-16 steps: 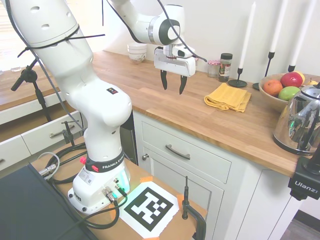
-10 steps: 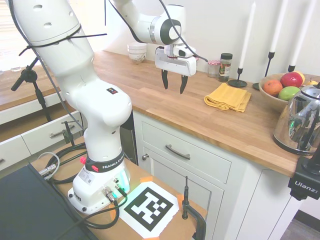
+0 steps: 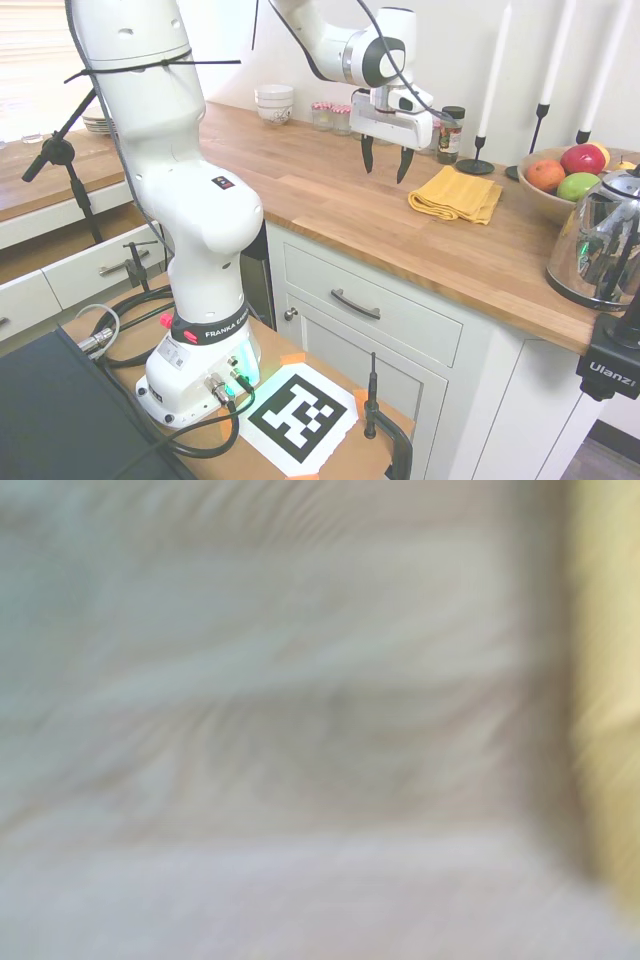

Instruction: Wipe the counter

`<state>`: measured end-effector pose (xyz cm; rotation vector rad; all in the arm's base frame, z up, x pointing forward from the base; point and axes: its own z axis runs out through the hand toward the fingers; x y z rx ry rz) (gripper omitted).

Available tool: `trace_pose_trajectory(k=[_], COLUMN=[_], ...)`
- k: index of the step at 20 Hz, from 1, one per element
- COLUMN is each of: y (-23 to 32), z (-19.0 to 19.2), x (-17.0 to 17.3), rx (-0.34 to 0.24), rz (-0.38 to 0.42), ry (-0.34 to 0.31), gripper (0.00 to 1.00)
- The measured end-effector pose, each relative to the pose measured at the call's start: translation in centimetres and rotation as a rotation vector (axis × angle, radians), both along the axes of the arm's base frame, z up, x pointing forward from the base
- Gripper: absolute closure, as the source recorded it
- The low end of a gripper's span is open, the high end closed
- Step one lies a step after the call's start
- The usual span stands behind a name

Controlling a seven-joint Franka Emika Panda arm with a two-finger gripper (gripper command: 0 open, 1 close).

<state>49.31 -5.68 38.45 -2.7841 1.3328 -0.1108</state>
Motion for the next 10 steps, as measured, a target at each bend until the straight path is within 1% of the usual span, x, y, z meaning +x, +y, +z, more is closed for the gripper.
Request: trace_pose_trajectory(k=[4, 10], y=[-3.1, -7.8], z=[0.4, 0.0], x=[2.9, 5.9], rx=[-0.001, 0.007], rz=[-0.012, -0.04], ry=[-0.012, -0.015], gripper=[0.0, 0.0])
